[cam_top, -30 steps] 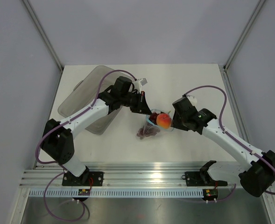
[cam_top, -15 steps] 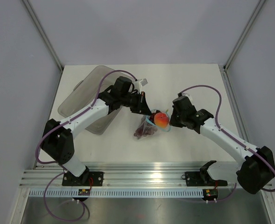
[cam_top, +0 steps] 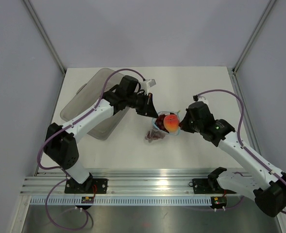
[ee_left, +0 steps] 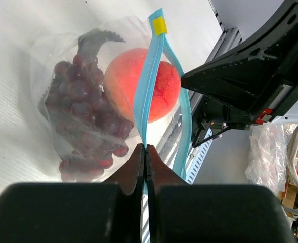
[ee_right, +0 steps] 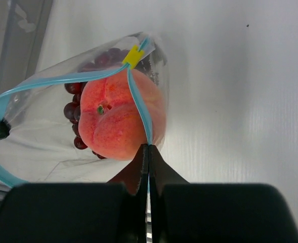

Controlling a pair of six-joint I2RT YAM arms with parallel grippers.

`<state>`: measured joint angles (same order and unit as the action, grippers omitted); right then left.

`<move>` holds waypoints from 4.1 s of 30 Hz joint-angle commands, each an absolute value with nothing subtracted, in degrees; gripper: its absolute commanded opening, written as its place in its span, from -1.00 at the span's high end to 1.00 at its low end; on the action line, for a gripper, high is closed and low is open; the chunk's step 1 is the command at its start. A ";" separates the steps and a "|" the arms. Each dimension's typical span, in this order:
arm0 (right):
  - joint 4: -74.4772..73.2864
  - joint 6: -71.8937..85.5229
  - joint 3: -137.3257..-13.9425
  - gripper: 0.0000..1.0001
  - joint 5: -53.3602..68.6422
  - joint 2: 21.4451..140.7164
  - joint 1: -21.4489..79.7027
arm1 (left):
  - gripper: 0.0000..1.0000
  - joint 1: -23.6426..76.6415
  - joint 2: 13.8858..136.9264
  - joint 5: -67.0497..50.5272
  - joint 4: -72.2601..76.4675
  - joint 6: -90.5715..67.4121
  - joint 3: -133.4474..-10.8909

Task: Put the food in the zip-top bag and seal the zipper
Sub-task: Adjust the zipper food storage bag at the center of the board.

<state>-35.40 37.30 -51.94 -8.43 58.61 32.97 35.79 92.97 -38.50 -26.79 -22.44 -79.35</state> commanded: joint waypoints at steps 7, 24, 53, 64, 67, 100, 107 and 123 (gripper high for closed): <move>-37.54 41.22 -51.25 0.59 -14.07 69.69 32.78 | 1.00 35.95 92.55 -44.12 -22.33 -23.46 -80.42; -26.81 41.05 -46.14 0.29 -6.15 66.45 32.70 | 1.00 36.04 91.41 -45.35 -22.76 -23.03 -79.37; -33.66 52.56 -54.05 1.00 -9.05 63.28 32.96 | 1.00 47.73 99.31 -44.12 -19.60 -25.93 -83.93; -32.17 55.63 -52.12 1.00 -7.38 58.72 34.19 | 1.00 47.64 104.68 -43.77 -19.69 -25.31 -84.64; -33.57 55.90 -51.42 1.00 -8.17 56.43 34.19 | 1.00 46.94 103.89 -43.59 -19.51 -25.22 -84.55; -28.13 60.73 -46.14 1.00 -8.88 56.60 36.65 | 1.00 43.42 104.68 -48.34 -24.34 -20.22 -88.59; -23.74 63.37 -43.77 1.00 -7.65 56.51 36.74 | 1.00 41.23 105.81 -47.81 -28.81 -17.49 -93.06; -17.23 68.81 -43.16 1.00 -11.16 56.87 36.74 | 0.05 39.11 109.95 -42.73 -39.98 -10.11 -101.25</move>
<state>-22.46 66.39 -43.03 -9.41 57.49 36.01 39.64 110.10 -44.36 -38.11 -12.47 -97.30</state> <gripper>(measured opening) 0.011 0.409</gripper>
